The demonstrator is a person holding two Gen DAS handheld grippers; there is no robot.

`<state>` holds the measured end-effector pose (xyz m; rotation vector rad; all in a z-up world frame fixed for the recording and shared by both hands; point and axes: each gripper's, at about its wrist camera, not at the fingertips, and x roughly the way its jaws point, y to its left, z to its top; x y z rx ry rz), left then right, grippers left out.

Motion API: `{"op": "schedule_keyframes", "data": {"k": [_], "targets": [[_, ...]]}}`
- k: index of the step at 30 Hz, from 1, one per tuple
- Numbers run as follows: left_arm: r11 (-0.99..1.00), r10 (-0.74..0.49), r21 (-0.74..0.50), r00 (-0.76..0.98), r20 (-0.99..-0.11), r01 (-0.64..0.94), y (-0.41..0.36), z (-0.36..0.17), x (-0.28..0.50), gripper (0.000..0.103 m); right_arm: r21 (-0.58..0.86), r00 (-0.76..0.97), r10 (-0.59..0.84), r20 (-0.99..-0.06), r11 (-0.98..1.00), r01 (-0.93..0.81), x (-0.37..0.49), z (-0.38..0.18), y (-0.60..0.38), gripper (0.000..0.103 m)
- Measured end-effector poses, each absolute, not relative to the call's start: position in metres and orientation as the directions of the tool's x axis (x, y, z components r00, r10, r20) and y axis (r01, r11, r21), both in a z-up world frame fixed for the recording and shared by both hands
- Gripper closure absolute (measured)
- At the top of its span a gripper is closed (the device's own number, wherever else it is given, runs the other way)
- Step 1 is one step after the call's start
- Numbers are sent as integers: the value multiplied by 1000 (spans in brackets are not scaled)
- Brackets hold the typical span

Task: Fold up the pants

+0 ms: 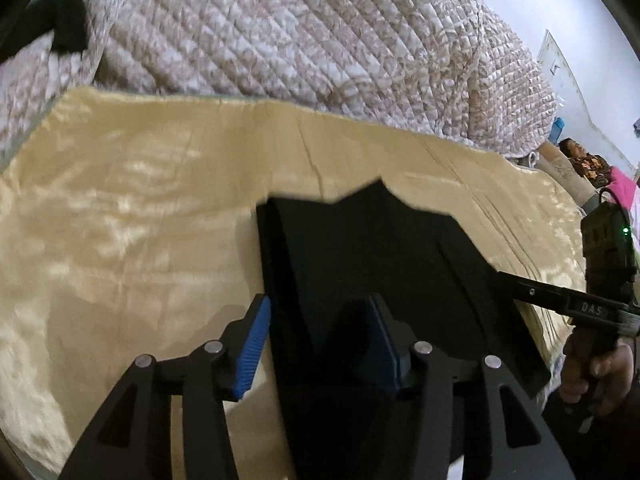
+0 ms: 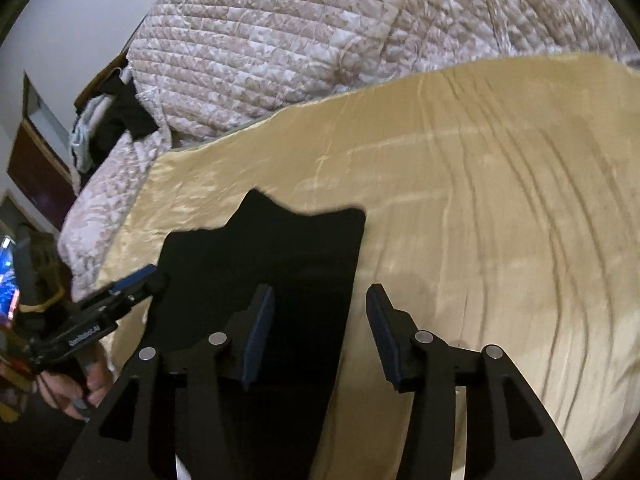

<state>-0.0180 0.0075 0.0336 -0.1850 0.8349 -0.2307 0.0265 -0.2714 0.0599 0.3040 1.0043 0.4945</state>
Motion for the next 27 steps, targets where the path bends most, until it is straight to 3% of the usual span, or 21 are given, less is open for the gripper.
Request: {"op": "schedule_keyframes", "data": {"k": [6, 18, 22, 23, 24, 27], "targets": [[927, -345, -358, 629, -697, 112, 18, 22, -37, 45, 542, 386, 601, -699, 799, -262, 6, 53, -272, 54], [907, -380, -407, 634, -673, 111, 11, 14, -7, 41, 583, 399, 632, -664, 772, -252, 15, 44, -268, 53], [917, -363, -382, 643, -674, 117, 6, 17, -13, 55, 568, 409, 620, -669, 782, -256, 17, 45, -264, 58], [921, -355, -369, 647, -674, 121, 4, 19, -15, 58, 575, 406, 624, -668, 779, -251, 17, 45, -264, 64], [928, -345, -352, 652, -675, 126, 2, 20, -16, 59, 582, 402, 627, -667, 775, -245, 17, 44, -265, 70], [939, -321, -320, 659, -680, 127, -3, 23, -16, 62, 586, 400, 632, -663, 771, -248, 15, 44, -264, 75]]}}
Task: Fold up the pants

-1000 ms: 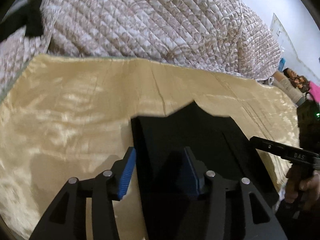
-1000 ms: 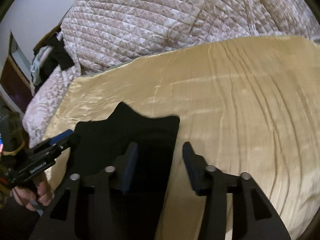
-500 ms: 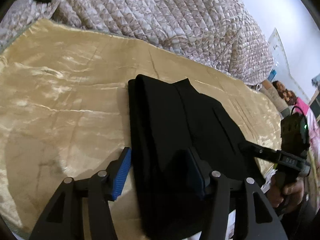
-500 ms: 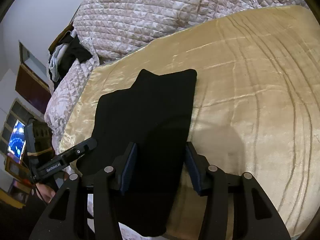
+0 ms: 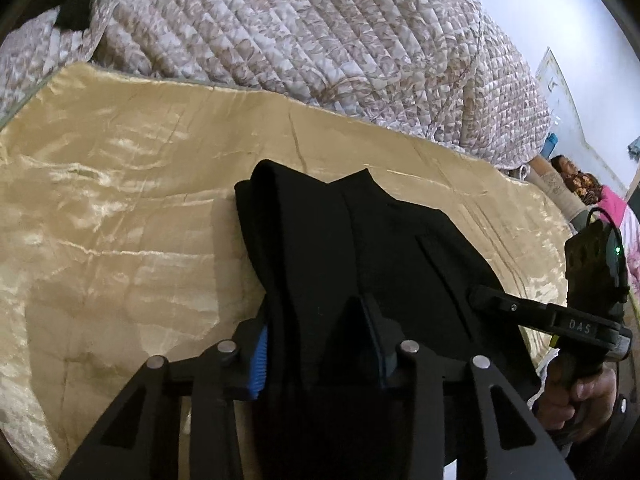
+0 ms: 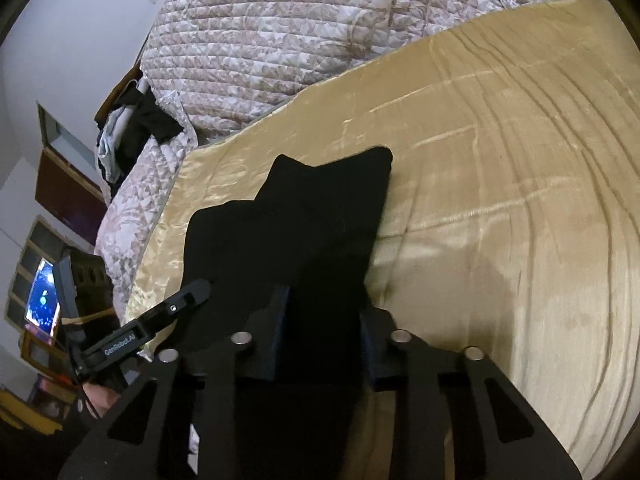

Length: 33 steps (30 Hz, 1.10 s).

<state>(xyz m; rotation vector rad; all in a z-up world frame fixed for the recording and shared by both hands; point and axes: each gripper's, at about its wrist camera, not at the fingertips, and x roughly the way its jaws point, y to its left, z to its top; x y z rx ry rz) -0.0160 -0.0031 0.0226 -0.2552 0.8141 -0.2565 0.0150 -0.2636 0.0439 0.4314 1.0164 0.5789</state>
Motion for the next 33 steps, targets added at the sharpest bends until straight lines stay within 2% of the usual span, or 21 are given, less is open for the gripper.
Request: {"op": "schedule_keyframes", "data": {"k": [5, 8, 11, 22, 27, 33], "targets": [[944, -308, -305, 665, -681, 125, -7, 28, -16, 69, 590, 399, 633, -663, 771, -241, 22, 40, -264, 76], [947, -304, -294, 672, -676, 132, -8, 33, -17, 74, 582, 409, 624, -665, 777, -240, 21, 43, -263, 83], [944, -309, -300, 674, -671, 135, -8, 40, -19, 77, 572, 423, 619, -661, 781, -249, 17, 51, -262, 86], [956, -286, -248, 702, -653, 159, 2, 75, -4, 79, 575, 435, 654, -619, 755, -317, 19, 91, -241, 86], [958, -280, -235, 713, -643, 164, 24, 90, 30, 79, 568, 425, 666, -613, 745, -349, 51, 109, -221, 86], [958, -278, -240, 712, -645, 156, 41, 80, 72, 78, 551, 412, 658, -630, 753, -359, 94, 104, -198, 86]]}}
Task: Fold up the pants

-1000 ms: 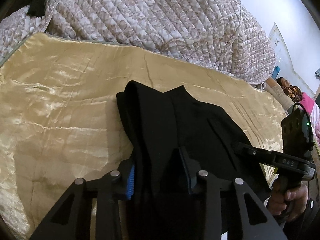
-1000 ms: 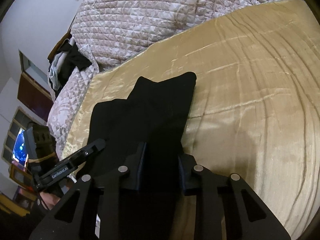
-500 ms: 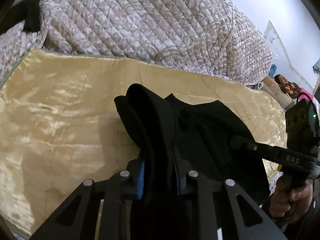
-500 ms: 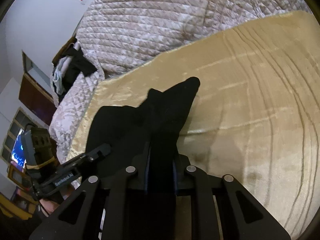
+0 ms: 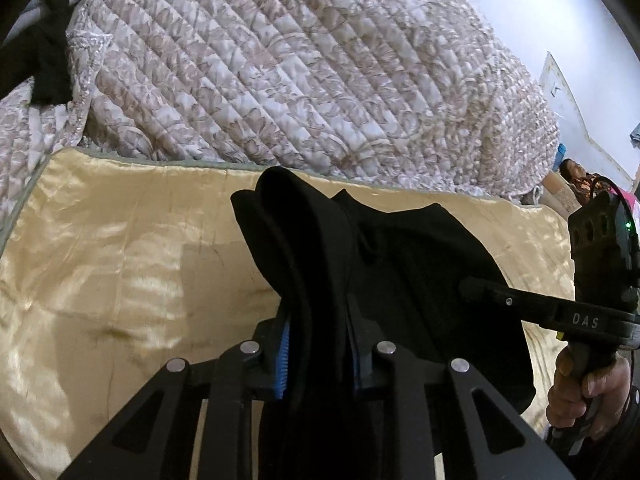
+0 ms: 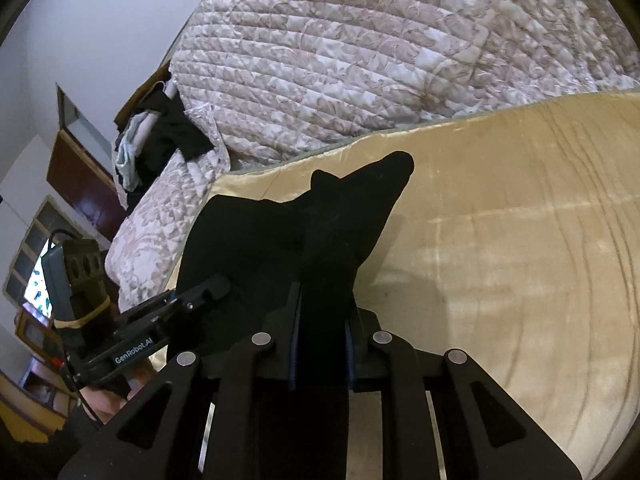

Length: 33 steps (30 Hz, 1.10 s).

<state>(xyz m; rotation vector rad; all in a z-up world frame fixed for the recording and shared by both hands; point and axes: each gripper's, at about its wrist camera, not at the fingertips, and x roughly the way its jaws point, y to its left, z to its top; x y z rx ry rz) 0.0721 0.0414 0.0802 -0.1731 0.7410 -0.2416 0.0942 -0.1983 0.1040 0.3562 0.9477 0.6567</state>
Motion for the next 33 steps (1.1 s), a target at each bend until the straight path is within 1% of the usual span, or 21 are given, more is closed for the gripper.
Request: {"op": "schedule_keyframes", "data": {"k": [4, 5, 6, 7, 8, 9, 10, 12, 15, 17, 20, 22, 23, 25, 26, 28, 30, 33], "targets": [[960, -268, -251, 679, -684, 127, 49, 51, 99, 76, 537, 407, 642, -650, 767, -351, 122, 87, -189, 86], [963, -253, -250, 660, -707, 101, 51, 40, 103, 71, 529, 404, 632, -661, 775, -346, 128, 81, -188, 86], [964, -244, -250, 656, -714, 86, 54, 34, 104, 68, 527, 393, 626, -673, 779, -339, 133, 73, -189, 86], [962, -248, -259, 659, -710, 83, 58, 33, 103, 65, 519, 377, 613, -694, 789, -329, 138, 63, -189, 86], [959, -256, -272, 656, -710, 80, 60, 33, 102, 63, 505, 366, 591, -718, 805, -310, 141, 54, -190, 83], [957, -259, -281, 653, -712, 73, 62, 34, 101, 63, 501, 362, 581, -729, 813, -296, 142, 49, -192, 76], [959, -246, -277, 656, -713, 59, 65, 36, 99, 63, 505, 360, 579, -732, 815, -285, 142, 46, -196, 75], [969, -191, -247, 680, -708, 16, 69, 42, 90, 64, 489, 379, 564, -734, 826, -282, 138, 52, -201, 74], [964, -180, -267, 711, -680, -12, 73, 53, 72, 65, 379, 457, 480, -749, 876, -299, 120, 71, -205, 74], [963, -191, -270, 739, -646, 13, 68, 64, 53, 65, 340, 487, 454, -746, 889, -308, 110, 79, -205, 74], [964, -222, -254, 753, -619, 76, 51, 69, 34, 65, 320, 516, 463, -721, 882, -345, 90, 91, -200, 74], [966, -232, -236, 739, -632, 101, 41, 62, 27, 65, 297, 516, 468, -717, 876, -381, 75, 93, -191, 77], [967, -234, -230, 722, -652, 106, 38, 54, 24, 65, 281, 510, 466, -723, 873, -399, 70, 91, -187, 81], [975, -214, -198, 690, -691, 104, 32, 37, 24, 65, 224, 482, 432, -762, 875, -430, 60, 78, -176, 82], [978, -201, -175, 697, -688, 109, 29, 34, 22, 65, 204, 464, 410, -785, 879, -432, 58, 68, -173, 84], [981, -192, -156, 704, -683, 116, 27, 36, 20, 65, 196, 473, 407, -782, 880, -433, 55, 64, -174, 84], [979, -200, -172, 702, -684, 111, 30, 39, 21, 65, 199, 466, 406, -786, 880, -431, 57, 68, -176, 84], [978, -199, -183, 697, -689, 98, 34, 44, 29, 65, 229, 485, 426, -763, 881, -415, 66, 80, -182, 84]]}}
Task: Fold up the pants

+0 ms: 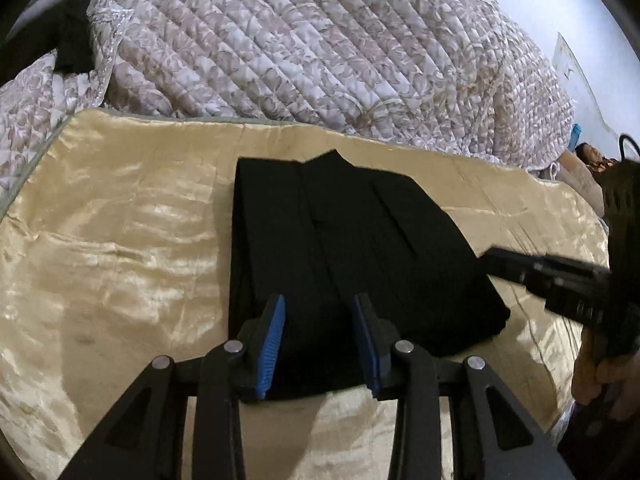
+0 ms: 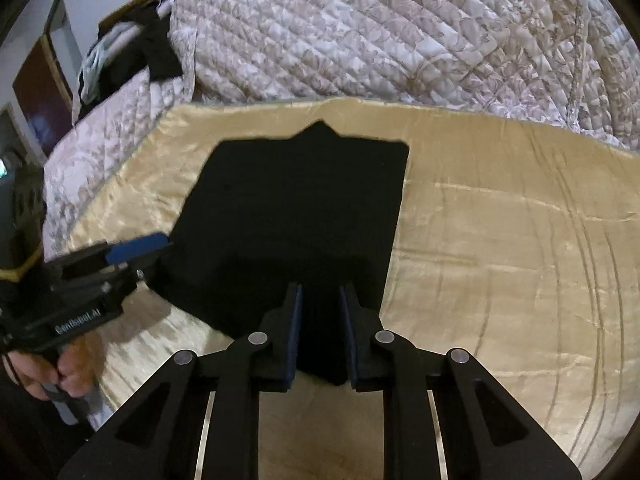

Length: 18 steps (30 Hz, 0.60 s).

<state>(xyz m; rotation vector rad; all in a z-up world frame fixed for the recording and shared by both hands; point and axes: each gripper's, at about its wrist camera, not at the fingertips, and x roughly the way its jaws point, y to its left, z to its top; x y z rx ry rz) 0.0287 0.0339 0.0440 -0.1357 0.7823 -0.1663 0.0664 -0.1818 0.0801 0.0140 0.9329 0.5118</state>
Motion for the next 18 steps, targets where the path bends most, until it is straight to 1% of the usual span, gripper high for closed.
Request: {"op": "schedule_keyframes", "data": {"k": [4, 7, 9, 11, 13, 14, 16, 18], "targets": [[979, -192, -188, 712, -675, 85, 36, 56, 54, 65, 200, 522, 420, -742, 882, -426, 88, 95, -176, 84], [982, -174, -172, 718, -674, 77, 37, 58, 75, 65, 216, 515, 435, -739, 877, -430, 111, 96, -170, 84], [984, -161, -165, 696, -700, 62, 38, 49, 86, 65, 227, 503, 444, -742, 871, -435, 126, 91, -164, 84], [988, -135, -150, 659, -740, 34, 40, 34, 96, 65, 215, 489, 422, -763, 880, -425, 144, 79, -160, 84], [988, -127, -153, 665, -736, 19, 43, 31, 98, 62, 224, 451, 396, -800, 894, -388, 162, 59, -163, 84], [987, -130, -159, 663, -737, 18, 43, 32, 98, 62, 236, 434, 387, -813, 902, -362, 167, 51, -167, 85], [989, -121, -148, 667, -735, 16, 42, 35, 97, 62, 293, 429, 423, -798, 895, -336, 170, 47, -174, 85], [992, -102, -129, 675, -731, 11, 41, 37, 94, 62, 270, 439, 409, -800, 899, -345, 166, 54, -174, 85]]}}
